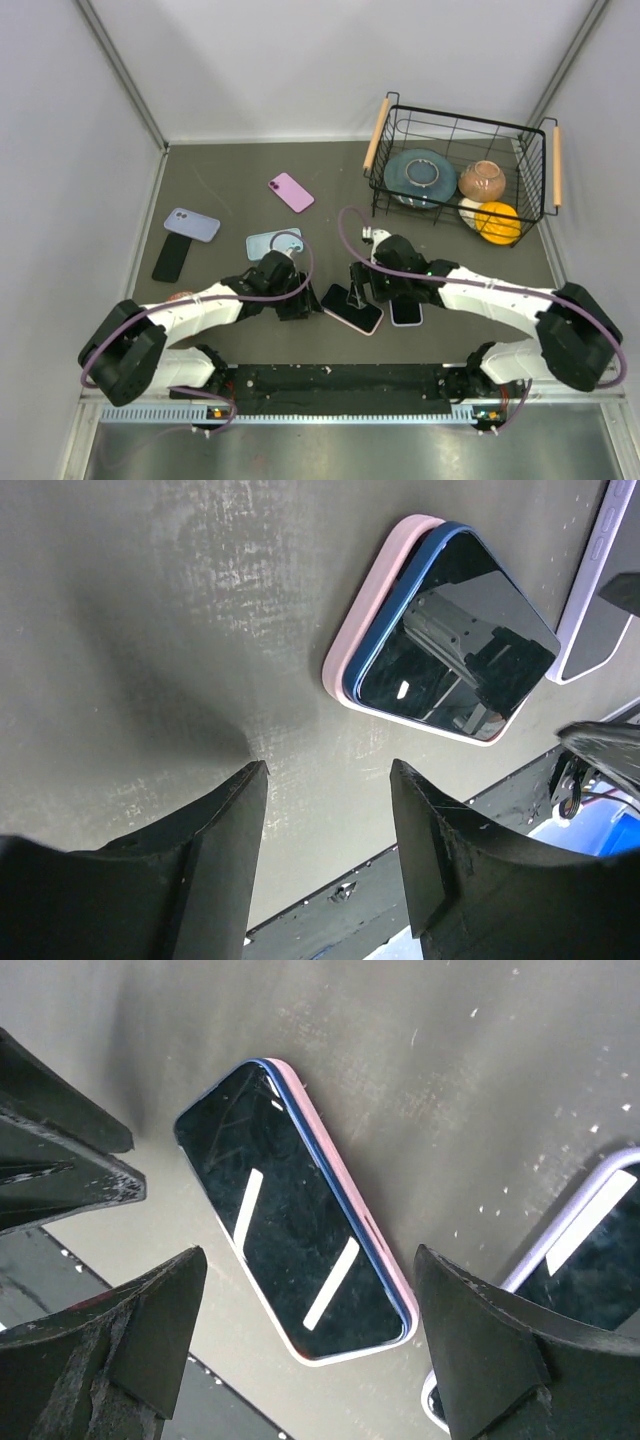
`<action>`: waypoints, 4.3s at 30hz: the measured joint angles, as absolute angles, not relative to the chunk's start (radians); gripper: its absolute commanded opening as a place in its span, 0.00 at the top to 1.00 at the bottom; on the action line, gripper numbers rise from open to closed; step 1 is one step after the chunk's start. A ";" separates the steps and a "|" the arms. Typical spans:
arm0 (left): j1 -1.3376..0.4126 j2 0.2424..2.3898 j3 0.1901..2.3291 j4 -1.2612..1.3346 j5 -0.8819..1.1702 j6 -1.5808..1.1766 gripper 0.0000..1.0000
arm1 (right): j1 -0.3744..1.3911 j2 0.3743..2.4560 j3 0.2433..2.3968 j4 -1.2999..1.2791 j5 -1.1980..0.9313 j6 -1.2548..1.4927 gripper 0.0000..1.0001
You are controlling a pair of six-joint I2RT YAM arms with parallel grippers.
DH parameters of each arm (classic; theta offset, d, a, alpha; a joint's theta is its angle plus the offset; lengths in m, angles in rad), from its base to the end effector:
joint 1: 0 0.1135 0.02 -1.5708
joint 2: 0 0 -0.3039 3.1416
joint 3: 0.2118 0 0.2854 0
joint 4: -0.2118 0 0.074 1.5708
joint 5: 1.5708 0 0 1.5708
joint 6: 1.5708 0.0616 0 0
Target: Put the phone into the phone case
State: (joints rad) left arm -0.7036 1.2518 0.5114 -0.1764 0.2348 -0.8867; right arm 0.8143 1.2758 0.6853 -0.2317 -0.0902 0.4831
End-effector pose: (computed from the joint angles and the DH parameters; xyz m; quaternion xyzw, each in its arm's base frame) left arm 0.1833 -0.1744 0.1519 -0.0485 0.9400 -0.3054 0.1442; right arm 0.1943 0.2139 0.1996 -0.1695 0.9144 0.2541 0.2657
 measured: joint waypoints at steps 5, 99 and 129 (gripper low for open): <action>-0.704 1.252 0.499 -0.147 0.236 -0.904 0.42 | 0.800 1.399 0.696 -0.191 -0.155 0.435 0.15; -0.546 0.904 0.461 -0.172 0.418 -0.801 0.26 | 0.762 1.149 0.338 0.451 -0.487 0.813 1.00; -0.512 0.941 0.397 0.338 0.860 -0.960 1.00 | 0.748 1.031 0.269 0.654 -0.726 0.935 0.97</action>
